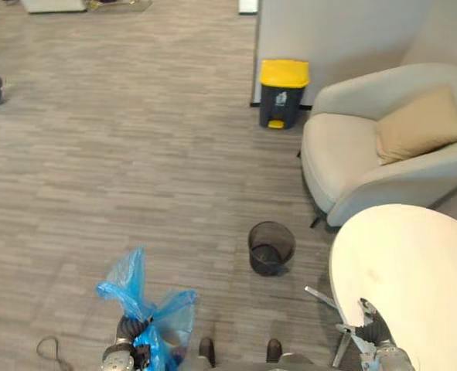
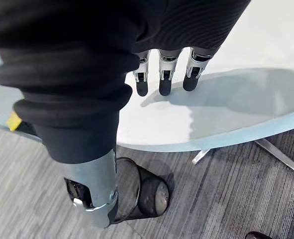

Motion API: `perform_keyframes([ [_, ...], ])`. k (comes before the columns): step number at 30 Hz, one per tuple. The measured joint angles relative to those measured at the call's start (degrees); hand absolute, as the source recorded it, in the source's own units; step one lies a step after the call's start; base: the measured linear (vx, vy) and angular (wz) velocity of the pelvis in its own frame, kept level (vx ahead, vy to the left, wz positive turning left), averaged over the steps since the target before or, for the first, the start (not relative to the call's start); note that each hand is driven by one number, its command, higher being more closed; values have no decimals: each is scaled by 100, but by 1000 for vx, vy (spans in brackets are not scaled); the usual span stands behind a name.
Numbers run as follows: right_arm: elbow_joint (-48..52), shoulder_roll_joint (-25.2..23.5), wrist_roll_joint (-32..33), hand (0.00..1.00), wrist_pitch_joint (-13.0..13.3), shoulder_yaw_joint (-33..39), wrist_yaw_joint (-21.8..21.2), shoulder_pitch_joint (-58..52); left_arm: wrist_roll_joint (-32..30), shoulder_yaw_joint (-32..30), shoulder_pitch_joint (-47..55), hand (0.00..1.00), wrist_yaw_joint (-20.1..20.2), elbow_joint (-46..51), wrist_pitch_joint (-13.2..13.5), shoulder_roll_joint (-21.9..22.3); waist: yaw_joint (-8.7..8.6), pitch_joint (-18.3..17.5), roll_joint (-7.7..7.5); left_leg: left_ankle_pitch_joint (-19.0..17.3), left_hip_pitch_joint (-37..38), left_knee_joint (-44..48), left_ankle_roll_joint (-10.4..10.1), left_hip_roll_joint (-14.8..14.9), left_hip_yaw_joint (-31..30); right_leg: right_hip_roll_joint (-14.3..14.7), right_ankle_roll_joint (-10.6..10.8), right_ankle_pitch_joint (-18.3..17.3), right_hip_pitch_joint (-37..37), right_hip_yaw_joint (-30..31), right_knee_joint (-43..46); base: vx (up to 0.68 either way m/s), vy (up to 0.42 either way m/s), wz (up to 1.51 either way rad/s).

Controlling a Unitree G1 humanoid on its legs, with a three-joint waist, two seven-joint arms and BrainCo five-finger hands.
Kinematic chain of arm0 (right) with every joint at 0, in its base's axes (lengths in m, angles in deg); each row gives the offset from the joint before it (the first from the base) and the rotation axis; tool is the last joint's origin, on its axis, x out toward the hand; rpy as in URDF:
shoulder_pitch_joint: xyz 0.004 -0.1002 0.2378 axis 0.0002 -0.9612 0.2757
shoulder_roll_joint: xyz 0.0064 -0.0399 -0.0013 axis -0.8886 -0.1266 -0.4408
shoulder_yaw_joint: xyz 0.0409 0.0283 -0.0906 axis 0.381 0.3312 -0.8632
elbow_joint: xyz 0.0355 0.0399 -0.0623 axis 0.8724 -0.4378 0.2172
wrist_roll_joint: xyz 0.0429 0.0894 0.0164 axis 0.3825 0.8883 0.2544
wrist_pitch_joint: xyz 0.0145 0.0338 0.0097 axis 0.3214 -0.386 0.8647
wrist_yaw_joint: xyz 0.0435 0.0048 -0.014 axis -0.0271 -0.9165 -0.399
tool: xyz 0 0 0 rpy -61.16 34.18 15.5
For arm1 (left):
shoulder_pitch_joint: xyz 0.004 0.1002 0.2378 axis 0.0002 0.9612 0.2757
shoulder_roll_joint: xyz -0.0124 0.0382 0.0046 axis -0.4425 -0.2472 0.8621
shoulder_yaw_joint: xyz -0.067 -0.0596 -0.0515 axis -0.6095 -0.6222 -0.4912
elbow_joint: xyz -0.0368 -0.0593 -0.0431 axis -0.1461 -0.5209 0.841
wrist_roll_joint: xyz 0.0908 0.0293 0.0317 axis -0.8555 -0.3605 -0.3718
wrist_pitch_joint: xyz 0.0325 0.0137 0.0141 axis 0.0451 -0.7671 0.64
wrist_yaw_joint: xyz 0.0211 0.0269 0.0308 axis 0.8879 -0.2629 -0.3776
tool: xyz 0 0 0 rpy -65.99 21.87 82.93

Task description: Gather rubbish on tea table into small bin, then transfer packed bag to large trash can.

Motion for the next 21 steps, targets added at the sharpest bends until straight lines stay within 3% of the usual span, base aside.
perform_keyframes([
  [3,6,28,0,0,-32,79,170,15,98,2,-47,100,-16,5,1,43,19,188,11,-35,-169,369,45,253,649,-121,122,-163,14,-254,174,62,68,64],
  [6,7,-5,-3,0,-44,110,203,51,98,2,34,100,-25,88,0,47,63,318,-51,-466,-319,1040,68,202,640,-385,290,-592,-6,-324,772,85,124,25],
  [8,22,-39,-3,0,-66,112,279,22,98,11,122,100,-71,307,0,-13,104,403,-174,-901,-368,1572,96,122,637,-685,424,-1024,-99,-325,1521,150,162,15],
  [9,182,-70,-3,0,-85,98,276,-50,101,12,179,100,-126,431,-3,-63,152,471,-246,-1143,-353,1839,115,65,624,-891,330,-1051,-356,-158,2375,204,152,2],
  [10,294,-80,-1,0,-86,-77,251,-45,101,15,179,100,-190,538,-6,-75,150,560,-270,-1319,-279,1972,209,58,620,-966,-46,-755,-878,269,3518,183,116,2],
  [11,321,-108,-2,0,-84,-171,231,-15,101,17,170,100,-215,571,-6,-100,135,624,-195,-1356,-238,1975,233,57,604,-943,-122,-585,-1170,493,4037,273,135,11],
  [12,347,-267,-2,0,-61,-358,158,42,103,59,83,100,-251,586,-10,-174,97,637,-192,-1415,-124,1954,279,67,496,-742,59,-866,-1545,658,4444,270,37,21],
  [14,360,-520,-1,0,-34,-514,87,99,110,116,-34,100,-276,661,-9,-216,84,650,-210,-1458,-25,1796,290,58,413,-404,52,-1152,-1855,599,4155,273,-13,28],
  [16,330,-561,2,0,-31,-478,47,227,140,202,-316,100,-279,648,-5,-234,-72,705,-145,-1564,-5,1682,288,-53,136,-105,119,-1098,-2207,438,3077,299,-60,60],
  [17,293,-541,2,0,-37,-454,47,248,142,214,-407,100,-283,624,-4,-234,-105,722,-192,-1586,53,1632,250,-78,74,-69,162,-1043,-2224,443,2694,351,-80,82],
  [18,128,-509,1,0,-56,-394,46,281,140,224,-534,100,-295,520,11,-247,-177,775,-146,-1669,139,1609,131,-149,-100,-22,73,-858,-2191,555,2049,316,-83,72],
  [19,108,-506,1,0,-85,-373,51,279,140,244,-593,100,-312,460,12,-259,-195,771,-154,-1754,192,1644,70,-181,-190,-10,-3,-747,-2222,645,1997,467,-166,89],
  [20,102,-495,3,0,-131,-349,44,173,138,271,-596,100,-361,418,11,-224,-226,718,-225,-1946,411,1699,-63,-164,-334,-21,-235,-485,-2163,678,2236,566,-228,65],
  [21,122,-487,5,0,-160,-373,11,47,140,258,-472,100,-365,438,11,-99,-195,718,-117,-1962,682,1889,-331,51,-312,86,-426,-571,-1947,572,2505,616,-241,53],
])
